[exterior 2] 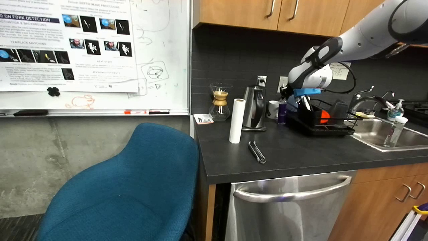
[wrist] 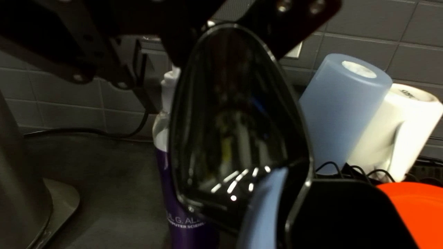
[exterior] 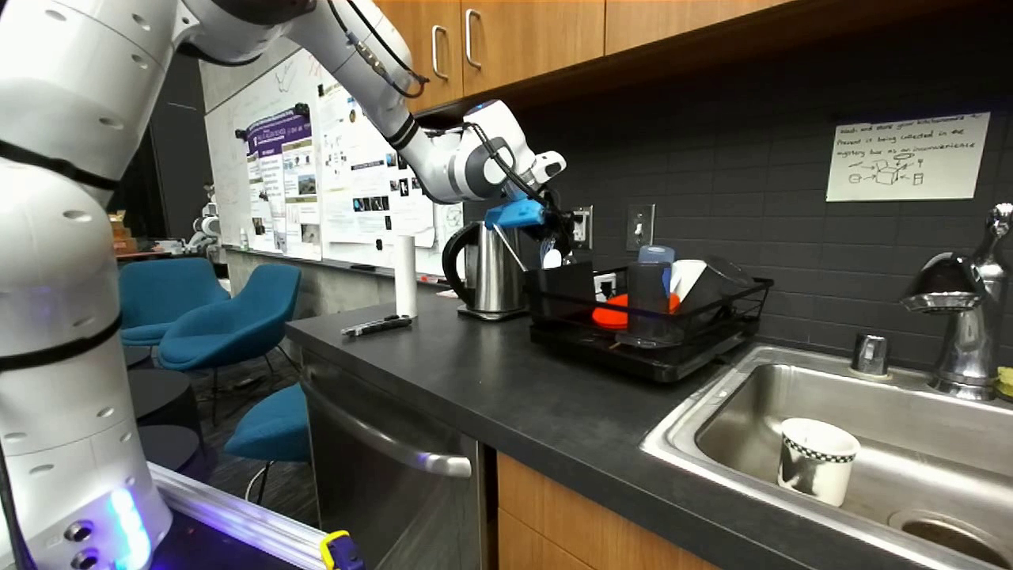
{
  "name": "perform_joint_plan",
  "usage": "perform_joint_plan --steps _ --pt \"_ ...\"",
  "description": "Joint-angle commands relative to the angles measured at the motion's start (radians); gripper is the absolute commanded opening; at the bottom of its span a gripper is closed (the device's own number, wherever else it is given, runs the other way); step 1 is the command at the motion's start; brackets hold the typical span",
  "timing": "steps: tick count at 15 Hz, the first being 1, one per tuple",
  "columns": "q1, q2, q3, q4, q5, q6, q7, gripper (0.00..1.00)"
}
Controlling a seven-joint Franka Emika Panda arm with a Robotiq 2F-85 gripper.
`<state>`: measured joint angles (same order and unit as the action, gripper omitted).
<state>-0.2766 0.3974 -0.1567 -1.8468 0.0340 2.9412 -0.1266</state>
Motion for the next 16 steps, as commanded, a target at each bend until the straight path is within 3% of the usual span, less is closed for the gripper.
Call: perform_joint_plan --steps 1,16 --pt "0.013 -0.026 -0.022 -0.04 -0.022 0.007 0.027 0.07" --pt "-0.035 -0.114 0.045 0.016 0.041 -0.241 -0.09 0.07"
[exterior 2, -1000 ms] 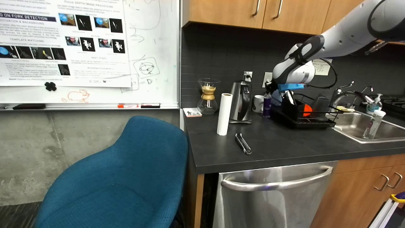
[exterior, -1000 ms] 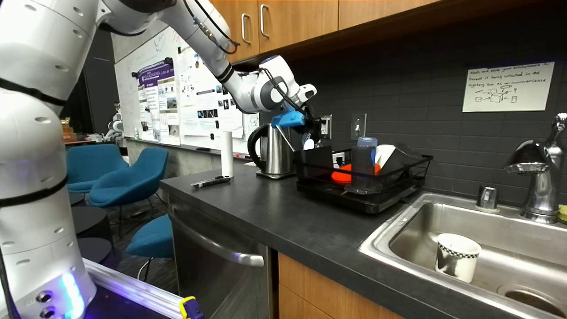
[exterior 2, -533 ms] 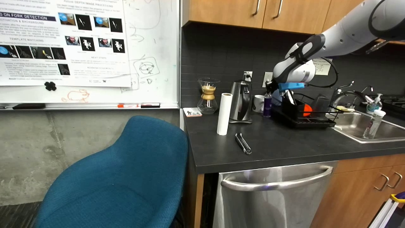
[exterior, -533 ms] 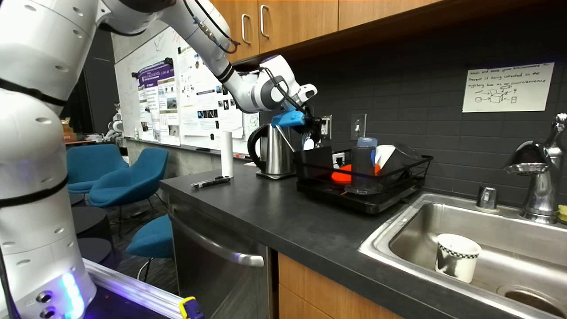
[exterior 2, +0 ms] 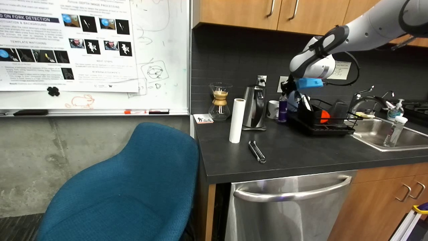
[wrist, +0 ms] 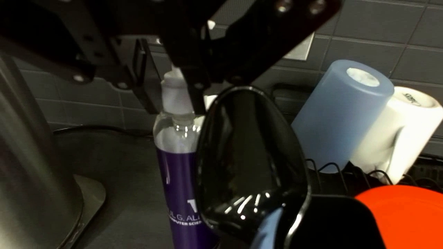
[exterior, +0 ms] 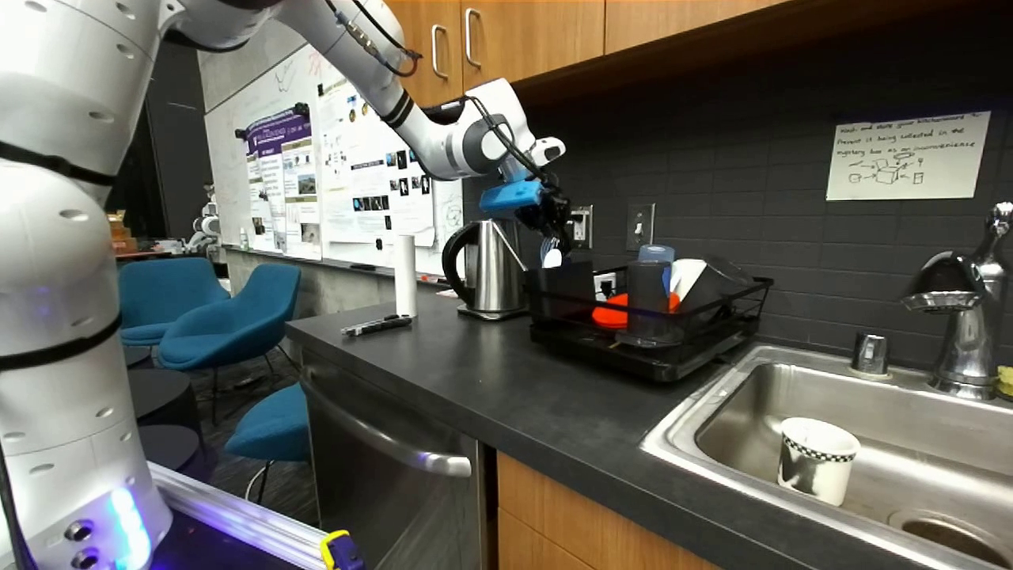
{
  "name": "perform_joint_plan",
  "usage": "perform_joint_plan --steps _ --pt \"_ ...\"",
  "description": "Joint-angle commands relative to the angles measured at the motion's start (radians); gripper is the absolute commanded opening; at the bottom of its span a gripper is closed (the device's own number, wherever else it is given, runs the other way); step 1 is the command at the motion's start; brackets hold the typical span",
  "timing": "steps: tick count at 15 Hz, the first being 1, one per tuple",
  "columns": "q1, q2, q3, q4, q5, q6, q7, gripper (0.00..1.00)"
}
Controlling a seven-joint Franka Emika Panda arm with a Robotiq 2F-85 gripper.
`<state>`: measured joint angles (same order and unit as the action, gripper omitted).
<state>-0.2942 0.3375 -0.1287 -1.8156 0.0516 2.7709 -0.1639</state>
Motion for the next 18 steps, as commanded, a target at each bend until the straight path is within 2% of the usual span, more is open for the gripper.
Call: perform_joint_plan --steps 1,8,13,18 --pt "-0.021 -0.066 0.021 -0.02 0.036 -0.09 -0.071 0.07" --pt "-0.048 -0.137 0.052 -0.069 0.203 -0.188 -0.266 0.07" --pt "-0.068 -0.198 0.071 -0.155 0.376 -0.197 -0.498 0.07" --pt "-0.05 -0.272 0.048 -0.254 0.544 -0.204 -0.708 0.07"
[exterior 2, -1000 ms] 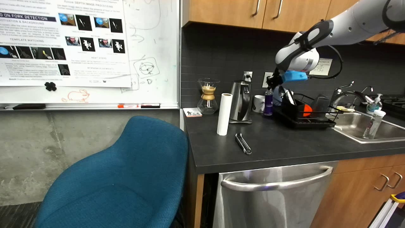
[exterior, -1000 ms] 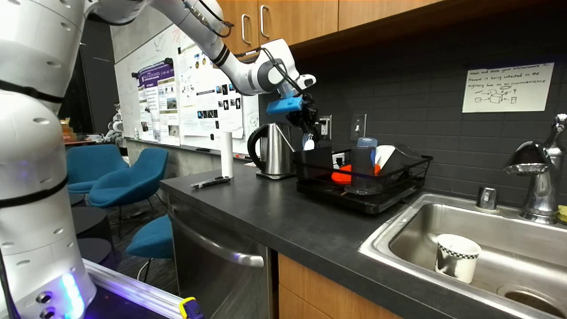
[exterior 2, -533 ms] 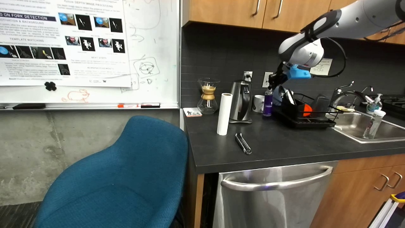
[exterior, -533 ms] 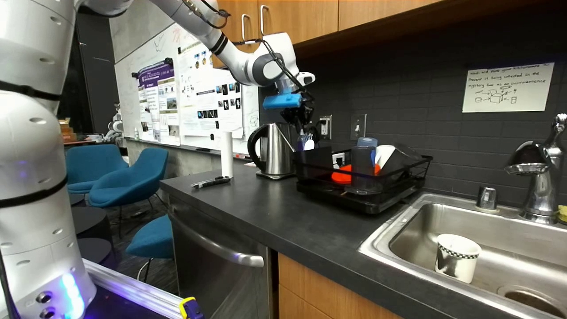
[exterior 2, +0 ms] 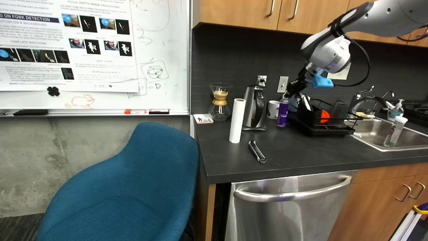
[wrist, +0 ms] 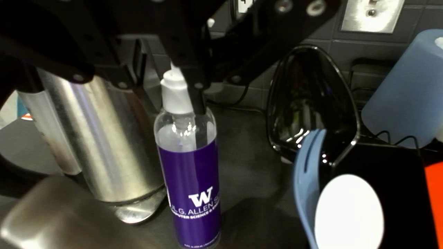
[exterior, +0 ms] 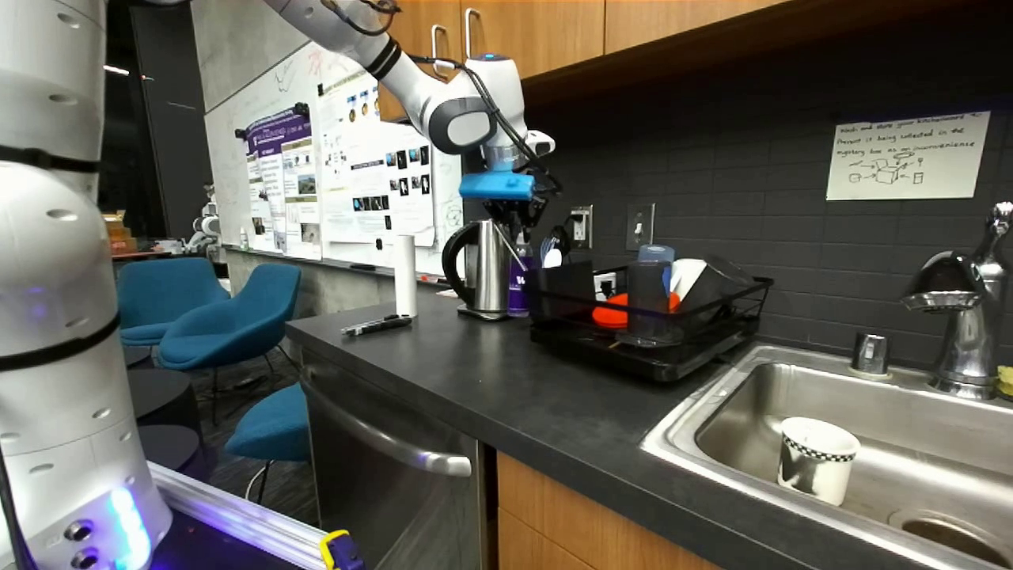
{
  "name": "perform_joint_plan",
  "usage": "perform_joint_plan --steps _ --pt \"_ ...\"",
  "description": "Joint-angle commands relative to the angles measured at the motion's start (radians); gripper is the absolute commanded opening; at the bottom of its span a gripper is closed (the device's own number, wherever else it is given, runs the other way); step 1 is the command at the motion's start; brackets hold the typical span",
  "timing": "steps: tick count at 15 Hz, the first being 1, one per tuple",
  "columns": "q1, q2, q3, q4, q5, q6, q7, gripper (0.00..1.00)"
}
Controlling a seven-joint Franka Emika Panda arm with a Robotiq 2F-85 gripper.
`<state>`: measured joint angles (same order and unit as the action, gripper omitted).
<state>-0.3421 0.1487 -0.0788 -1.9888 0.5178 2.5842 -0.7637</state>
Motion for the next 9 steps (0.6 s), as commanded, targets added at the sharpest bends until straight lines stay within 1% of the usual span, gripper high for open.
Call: perform_joint_plan --steps 1,5,9 --pt "0.004 -0.098 -0.008 -0.098 0.107 -0.024 -0.14 0.07" --pt "0.031 -0.166 -0.039 -0.176 0.186 -0.075 -0.236 0.07" --pt "0.067 -0.23 -0.071 -0.257 0.232 -0.118 -0.319 0.07"
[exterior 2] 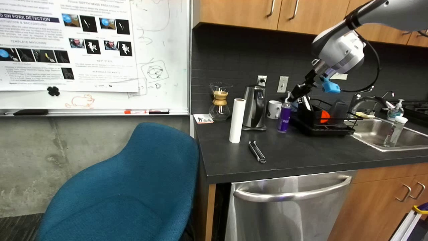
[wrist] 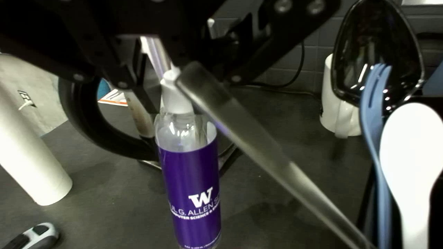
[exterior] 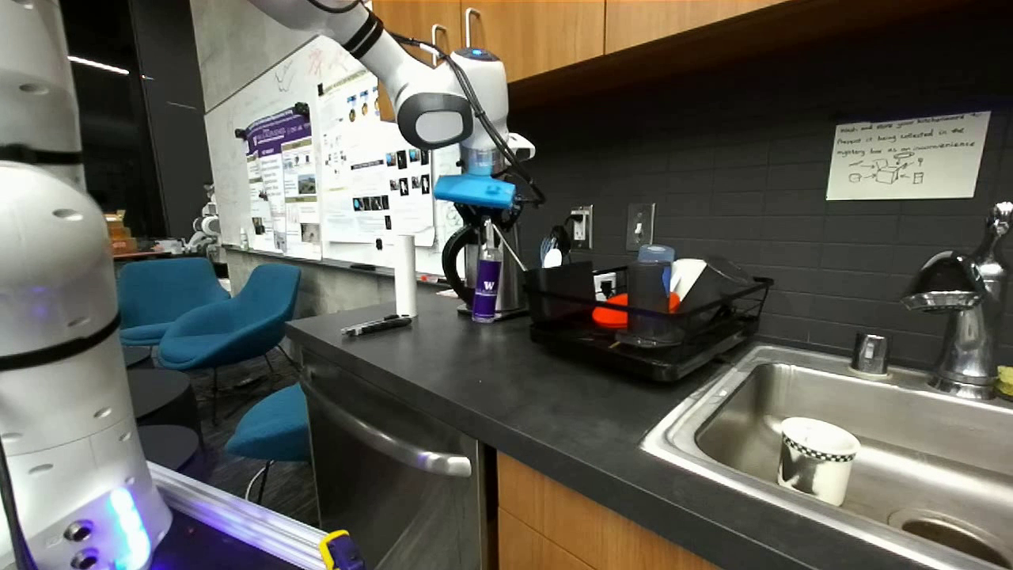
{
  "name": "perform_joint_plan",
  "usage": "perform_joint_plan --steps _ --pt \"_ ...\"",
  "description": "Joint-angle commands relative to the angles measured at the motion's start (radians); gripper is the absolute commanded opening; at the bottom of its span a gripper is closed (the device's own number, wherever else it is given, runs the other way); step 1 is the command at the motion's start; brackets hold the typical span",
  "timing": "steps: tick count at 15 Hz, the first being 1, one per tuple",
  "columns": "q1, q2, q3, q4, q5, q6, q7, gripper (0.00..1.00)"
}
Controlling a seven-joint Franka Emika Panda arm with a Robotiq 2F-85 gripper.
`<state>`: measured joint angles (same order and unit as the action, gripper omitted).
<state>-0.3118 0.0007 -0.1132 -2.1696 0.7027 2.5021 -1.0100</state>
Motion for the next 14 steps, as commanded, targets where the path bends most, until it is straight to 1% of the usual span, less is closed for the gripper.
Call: perform_joint_plan --steps 1,4,7,10,14 --pt "0.047 -0.098 -0.045 -0.094 0.068 -0.048 -0.099 0.07" --pt "0.077 -0.142 -0.069 -0.139 0.131 -0.08 -0.194 0.07" --pt "0.098 -0.174 -0.092 -0.171 0.166 -0.116 -0.275 0.07" --pt "0.11 -0.196 -0.111 -0.199 0.172 -0.161 -0.342 0.07" --pt "0.115 -0.22 -0.124 -0.227 0.151 -0.217 -0.417 0.07"
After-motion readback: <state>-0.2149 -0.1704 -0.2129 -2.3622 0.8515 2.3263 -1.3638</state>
